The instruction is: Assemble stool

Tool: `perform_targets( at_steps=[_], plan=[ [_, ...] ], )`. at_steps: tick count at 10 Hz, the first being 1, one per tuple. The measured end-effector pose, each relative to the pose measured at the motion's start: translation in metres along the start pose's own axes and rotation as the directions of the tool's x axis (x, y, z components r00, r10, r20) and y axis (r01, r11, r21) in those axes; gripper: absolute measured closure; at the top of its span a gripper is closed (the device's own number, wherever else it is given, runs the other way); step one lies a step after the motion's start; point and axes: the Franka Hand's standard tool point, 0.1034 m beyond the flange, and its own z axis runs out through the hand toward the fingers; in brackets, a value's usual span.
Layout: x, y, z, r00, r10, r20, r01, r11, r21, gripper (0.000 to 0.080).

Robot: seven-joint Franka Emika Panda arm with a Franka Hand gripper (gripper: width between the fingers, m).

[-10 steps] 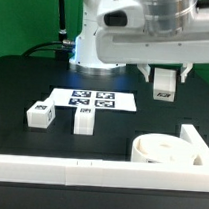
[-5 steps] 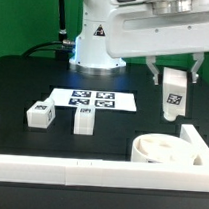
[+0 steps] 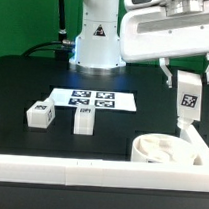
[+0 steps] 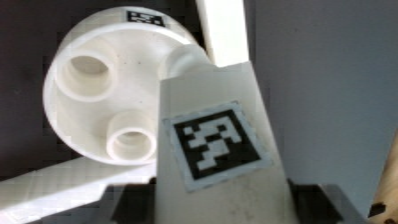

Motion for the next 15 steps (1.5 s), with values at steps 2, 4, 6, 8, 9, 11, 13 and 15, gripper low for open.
perform_targets(
  at_steps=[2, 4, 6, 8, 9, 11, 13, 15],
  plan=[
    [0.011, -0.003, 0.010, 0.999, -0.032, -0.008, 0.032, 0.999, 0.005, 0.0472],
    [0.026, 0.003, 0.013, 0.998, -0.050, -0.024, 0.051, 0.999, 0.005, 0.0472],
    [0.025, 0.002, 0.013, 0.998, -0.053, -0.031, 0.053, 0.999, 0.006, 0.0472],
    [0.023, 0.002, 0.015, 0.997, -0.058, -0.060, 0.058, 0.998, 0.008, 0.0472],
    [0.027, 0.000, 0.014, 0.991, -0.058, -0.118, 0.060, 0.998, 0.014, 0.0472],
    [0.018, -0.003, 0.020, 0.971, -0.068, -0.227, 0.075, 0.997, 0.022, 0.0472],
    [0.018, -0.005, 0.020, 0.971, -0.070, -0.227, 0.077, 0.997, 0.024, 0.0472],
    [0.014, -0.006, 0.021, 0.973, -0.074, -0.221, 0.081, 0.996, 0.023, 0.0472]
  ],
)
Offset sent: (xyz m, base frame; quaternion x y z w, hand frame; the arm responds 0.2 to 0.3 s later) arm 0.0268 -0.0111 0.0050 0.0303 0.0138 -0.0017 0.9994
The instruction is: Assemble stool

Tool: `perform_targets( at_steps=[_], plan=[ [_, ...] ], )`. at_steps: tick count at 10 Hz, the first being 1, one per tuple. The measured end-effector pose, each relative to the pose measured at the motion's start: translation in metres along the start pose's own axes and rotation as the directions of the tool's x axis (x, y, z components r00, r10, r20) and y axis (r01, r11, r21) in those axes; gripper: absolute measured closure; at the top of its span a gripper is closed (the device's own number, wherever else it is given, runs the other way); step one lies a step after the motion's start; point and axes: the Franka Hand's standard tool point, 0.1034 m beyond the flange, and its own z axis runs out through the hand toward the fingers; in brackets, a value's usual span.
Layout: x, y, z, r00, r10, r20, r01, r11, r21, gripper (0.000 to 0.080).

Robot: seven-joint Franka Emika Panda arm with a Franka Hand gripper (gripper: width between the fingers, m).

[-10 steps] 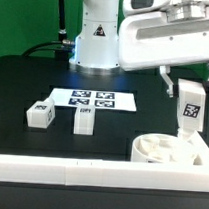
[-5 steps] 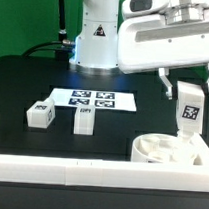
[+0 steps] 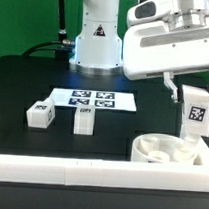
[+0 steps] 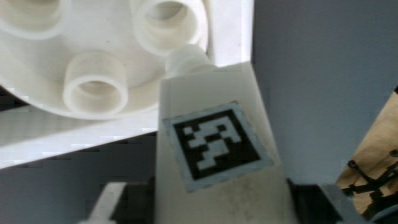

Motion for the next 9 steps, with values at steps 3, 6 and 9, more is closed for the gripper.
perform_targets(
  at_steps=[3, 6, 9],
  plan=[
    [0.000, 0.000, 0.000, 1.000, -0.002, 0.001, 0.002, 1.000, 0.000, 0.0472],
    [-0.006, 0.017, 0.000, 1.000, -0.005, 0.004, 0.005, 1.000, -0.017, 0.0472],
    [-0.013, 0.013, -0.001, 1.000, -0.013, 0.001, 0.013, 1.000, -0.014, 0.0472]
  ],
)
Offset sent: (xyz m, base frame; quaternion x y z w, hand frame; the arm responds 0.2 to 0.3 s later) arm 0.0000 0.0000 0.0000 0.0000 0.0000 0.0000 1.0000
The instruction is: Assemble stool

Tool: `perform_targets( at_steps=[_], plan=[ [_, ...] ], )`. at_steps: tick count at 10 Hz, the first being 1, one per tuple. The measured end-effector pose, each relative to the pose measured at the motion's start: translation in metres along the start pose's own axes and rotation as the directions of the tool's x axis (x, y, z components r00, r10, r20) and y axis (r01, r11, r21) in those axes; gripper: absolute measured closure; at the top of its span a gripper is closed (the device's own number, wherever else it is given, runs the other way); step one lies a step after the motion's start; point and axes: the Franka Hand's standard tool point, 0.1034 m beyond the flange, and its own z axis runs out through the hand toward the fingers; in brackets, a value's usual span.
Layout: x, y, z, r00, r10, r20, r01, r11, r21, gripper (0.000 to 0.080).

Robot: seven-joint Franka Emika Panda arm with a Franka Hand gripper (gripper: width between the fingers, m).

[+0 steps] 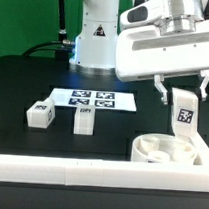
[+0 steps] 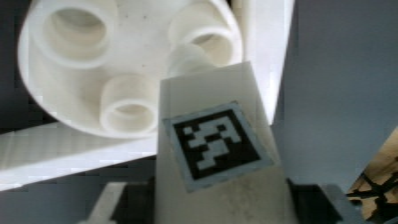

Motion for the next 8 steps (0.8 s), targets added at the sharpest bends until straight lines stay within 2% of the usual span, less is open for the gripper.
perform_targets(
  at_steps=[8],
  plan=[
    [-0.0078, -0.0075, 0.0024, 1.000, 0.000, 0.012, 0.000, 1.000, 0.006, 0.0472]
  ],
)
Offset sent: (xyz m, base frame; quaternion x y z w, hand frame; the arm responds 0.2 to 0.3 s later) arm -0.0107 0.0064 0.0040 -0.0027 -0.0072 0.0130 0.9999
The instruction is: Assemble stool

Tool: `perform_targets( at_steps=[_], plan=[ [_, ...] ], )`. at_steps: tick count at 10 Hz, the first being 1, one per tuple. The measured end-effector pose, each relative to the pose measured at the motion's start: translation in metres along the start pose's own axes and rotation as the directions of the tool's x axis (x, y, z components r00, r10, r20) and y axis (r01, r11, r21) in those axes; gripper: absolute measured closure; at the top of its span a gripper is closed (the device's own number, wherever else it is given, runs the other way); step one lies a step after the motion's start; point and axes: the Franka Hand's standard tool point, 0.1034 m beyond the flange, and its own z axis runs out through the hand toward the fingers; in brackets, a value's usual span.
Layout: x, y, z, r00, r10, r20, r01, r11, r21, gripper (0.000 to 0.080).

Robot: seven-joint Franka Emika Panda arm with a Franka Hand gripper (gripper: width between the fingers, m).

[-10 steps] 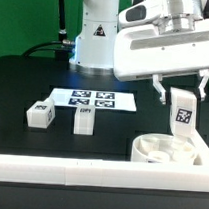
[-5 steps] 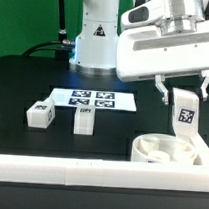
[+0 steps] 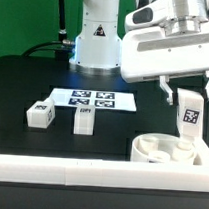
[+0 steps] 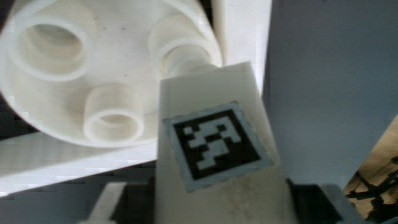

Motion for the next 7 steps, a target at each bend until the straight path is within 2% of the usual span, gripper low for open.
perform_targets(
  at_steps=[5, 7],
  plan=[
    [-0.006, 0.004, 0.006, 1.000, 0.002, 0.005, -0.002, 1.000, -0.006, 0.0472],
    [-0.006, 0.011, 0.009, 1.000, 0.010, 0.005, -0.010, 1.000, -0.013, 0.0472]
  ],
)
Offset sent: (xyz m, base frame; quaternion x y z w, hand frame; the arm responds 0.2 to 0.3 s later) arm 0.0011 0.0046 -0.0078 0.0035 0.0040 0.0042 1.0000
